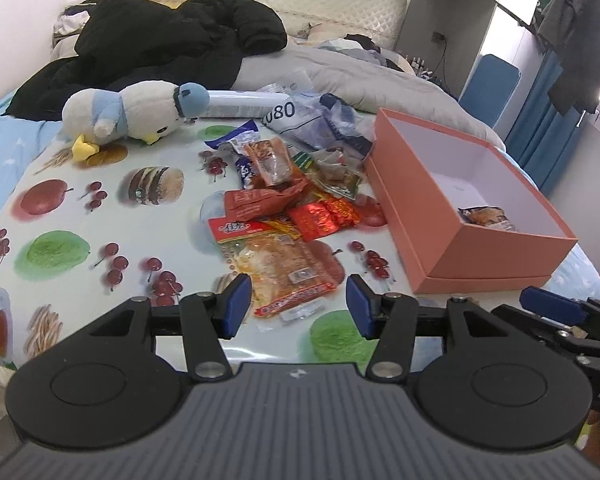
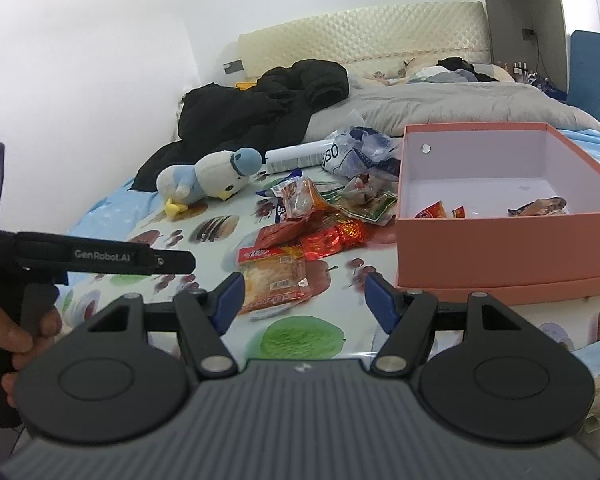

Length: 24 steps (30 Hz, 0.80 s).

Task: Organize snacks

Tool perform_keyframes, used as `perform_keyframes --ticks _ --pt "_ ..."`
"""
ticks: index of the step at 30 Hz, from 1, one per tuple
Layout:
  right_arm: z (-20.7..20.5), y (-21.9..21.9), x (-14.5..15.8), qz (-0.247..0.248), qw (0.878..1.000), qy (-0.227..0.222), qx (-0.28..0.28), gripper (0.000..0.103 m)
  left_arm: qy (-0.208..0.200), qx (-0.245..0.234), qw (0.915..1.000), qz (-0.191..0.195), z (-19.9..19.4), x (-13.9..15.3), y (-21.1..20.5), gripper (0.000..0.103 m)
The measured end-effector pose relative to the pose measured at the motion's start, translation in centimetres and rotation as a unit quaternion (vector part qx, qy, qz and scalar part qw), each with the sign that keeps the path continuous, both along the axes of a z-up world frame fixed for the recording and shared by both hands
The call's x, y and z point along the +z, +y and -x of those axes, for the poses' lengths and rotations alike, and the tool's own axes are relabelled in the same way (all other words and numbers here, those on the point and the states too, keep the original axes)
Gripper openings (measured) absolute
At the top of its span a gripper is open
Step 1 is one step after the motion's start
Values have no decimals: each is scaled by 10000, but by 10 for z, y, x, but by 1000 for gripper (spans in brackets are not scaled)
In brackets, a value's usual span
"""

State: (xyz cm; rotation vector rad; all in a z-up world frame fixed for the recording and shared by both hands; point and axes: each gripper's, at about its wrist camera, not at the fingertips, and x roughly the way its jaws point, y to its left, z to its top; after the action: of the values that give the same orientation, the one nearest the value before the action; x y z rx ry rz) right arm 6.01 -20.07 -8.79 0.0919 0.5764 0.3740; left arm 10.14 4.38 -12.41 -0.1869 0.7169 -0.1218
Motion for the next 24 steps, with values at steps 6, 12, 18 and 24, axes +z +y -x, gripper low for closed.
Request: perform_keyframes --ticks 6,12,18,24 --pt "-7 20 -8 69 9998 103 177 68 152 138 9998 -18 -27 -29 26 58" --pt "-23 46 -23 231 9985 201 455 68 187 250 9995 6 -65 -49 55 58" --pt "-53 70 -41 356 9959 469 683 68 355 221 9991 103 -107 -69 80 58" --pt "-89 88 -67 421 9932 843 679 86 450 -189 9988 101 -153 -83 81 65"
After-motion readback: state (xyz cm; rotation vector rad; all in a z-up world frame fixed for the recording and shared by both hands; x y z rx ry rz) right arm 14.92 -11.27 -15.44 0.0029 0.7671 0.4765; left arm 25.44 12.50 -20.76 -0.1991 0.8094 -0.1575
